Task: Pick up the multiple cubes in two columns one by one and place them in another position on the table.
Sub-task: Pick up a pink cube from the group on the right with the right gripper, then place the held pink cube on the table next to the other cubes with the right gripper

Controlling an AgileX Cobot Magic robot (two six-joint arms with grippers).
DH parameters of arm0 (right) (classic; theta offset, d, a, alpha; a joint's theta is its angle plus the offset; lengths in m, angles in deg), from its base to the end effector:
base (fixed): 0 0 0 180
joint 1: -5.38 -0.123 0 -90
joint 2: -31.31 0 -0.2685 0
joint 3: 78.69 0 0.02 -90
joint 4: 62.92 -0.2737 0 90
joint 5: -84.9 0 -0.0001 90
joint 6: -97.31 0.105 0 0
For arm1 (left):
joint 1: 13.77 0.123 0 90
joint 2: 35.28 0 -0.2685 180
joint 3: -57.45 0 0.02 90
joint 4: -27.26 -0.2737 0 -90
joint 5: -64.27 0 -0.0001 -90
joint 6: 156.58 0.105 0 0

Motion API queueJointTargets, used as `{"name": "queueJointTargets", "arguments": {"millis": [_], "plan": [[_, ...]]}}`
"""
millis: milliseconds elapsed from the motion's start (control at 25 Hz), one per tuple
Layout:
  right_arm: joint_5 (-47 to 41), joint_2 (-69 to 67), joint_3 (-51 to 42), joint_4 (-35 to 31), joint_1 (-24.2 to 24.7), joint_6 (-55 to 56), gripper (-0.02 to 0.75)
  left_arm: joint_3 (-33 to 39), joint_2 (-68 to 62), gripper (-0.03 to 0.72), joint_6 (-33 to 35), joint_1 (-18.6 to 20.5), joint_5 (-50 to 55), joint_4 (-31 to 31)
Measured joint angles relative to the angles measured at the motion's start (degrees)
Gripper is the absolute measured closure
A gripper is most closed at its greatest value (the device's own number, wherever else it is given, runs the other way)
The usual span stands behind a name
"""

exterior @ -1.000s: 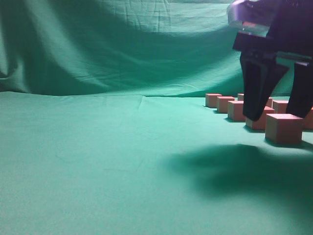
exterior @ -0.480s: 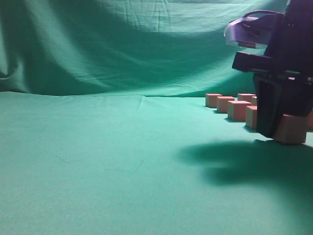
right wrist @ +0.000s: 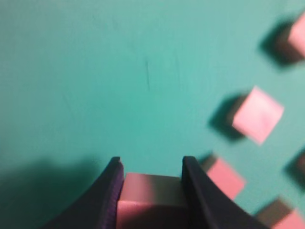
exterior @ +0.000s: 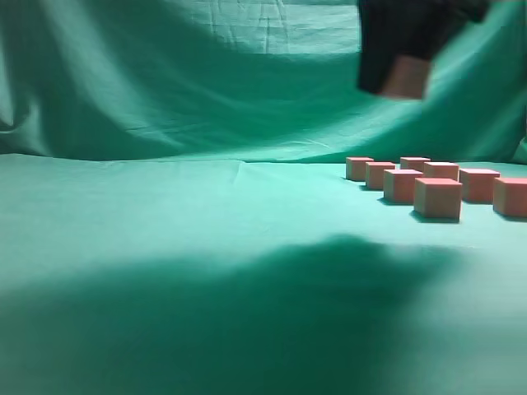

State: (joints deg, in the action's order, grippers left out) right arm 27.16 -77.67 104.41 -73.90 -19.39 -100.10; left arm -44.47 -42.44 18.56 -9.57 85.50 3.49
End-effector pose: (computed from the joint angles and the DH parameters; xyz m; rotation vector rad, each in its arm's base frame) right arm 0.3434 0.1771 0.2220 -0.9212 2.7027 0.2788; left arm 0.1037 0.0230 0.1725 0.1093 1.8417 0.3992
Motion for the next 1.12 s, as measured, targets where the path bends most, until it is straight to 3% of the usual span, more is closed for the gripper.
{"name": "queueJointTargets", "arguments": {"millis": [440,1120], "plan": [[4.5,-12.5,10.9,5.6,-3.4,-5.7,0.484,0.0,0.0,0.688,0.0,0.0,0.0,0.0],[7.1,-21.6,13.2,6.1,-3.4,-8.7,0.484,0.0,0.0,0.688,0.0,0.0,0.0,0.0]]}}
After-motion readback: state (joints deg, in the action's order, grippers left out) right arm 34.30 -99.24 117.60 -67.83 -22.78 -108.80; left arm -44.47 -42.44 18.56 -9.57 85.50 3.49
